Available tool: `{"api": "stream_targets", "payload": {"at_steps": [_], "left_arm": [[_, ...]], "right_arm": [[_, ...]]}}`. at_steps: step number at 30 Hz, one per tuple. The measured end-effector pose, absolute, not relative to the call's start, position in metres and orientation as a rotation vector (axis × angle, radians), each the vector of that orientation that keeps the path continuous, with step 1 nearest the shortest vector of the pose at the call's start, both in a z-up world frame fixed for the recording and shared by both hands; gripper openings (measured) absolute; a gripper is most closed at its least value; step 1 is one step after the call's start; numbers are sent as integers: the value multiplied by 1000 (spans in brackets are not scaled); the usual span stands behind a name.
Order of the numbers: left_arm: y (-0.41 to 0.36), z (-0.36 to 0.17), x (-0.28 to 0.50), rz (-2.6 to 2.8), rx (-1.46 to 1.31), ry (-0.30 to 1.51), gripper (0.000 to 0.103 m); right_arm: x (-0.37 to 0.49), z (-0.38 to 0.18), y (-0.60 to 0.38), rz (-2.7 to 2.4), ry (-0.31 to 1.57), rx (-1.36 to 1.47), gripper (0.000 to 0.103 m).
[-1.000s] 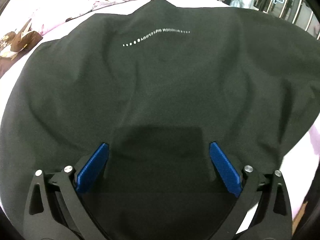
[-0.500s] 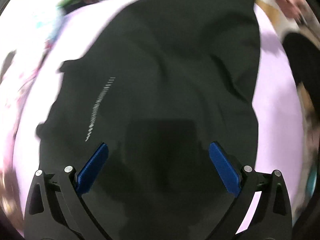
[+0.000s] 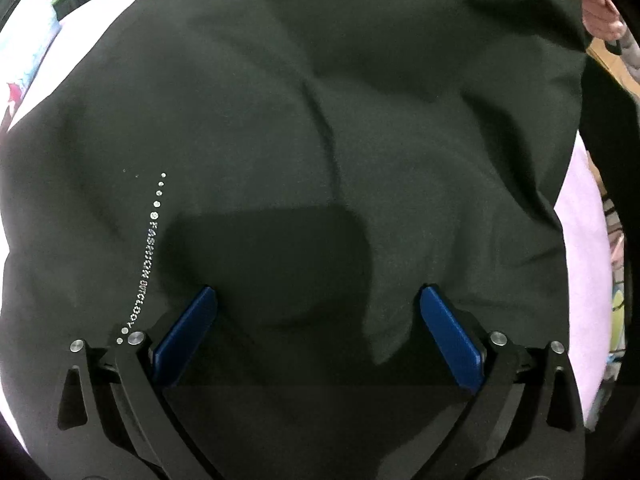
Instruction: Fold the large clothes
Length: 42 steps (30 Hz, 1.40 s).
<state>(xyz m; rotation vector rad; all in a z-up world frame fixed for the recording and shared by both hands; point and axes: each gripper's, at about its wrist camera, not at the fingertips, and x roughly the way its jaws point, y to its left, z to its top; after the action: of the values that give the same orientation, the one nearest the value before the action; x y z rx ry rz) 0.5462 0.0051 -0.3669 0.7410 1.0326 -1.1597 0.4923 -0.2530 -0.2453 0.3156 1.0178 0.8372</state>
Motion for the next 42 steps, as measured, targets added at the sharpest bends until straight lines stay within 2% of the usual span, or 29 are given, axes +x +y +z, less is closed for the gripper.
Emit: {"api": "stream_targets", "payload": {"at_steps": [13, 21, 26, 33, 42], "left_arm": [[74, -312, 462, -962, 674, 921, 97], [112, -309, 426, -844, 567, 920, 97], [105, -317, 401, -775, 545, 879, 97], [143, -321, 398, -628, 291, 907, 97], [165, -331, 374, -547, 110, 794, 97]], "right_arm": [[477, -209, -203, 861, 978, 194, 7], [453, -180, -130, 949, 967, 11, 7], [440, -178, -86, 1002, 982, -78, 7], [425, -190, -41, 1066, 1014, -126, 7], [413, -204, 10, 1148, 1046, -148, 7]]}}
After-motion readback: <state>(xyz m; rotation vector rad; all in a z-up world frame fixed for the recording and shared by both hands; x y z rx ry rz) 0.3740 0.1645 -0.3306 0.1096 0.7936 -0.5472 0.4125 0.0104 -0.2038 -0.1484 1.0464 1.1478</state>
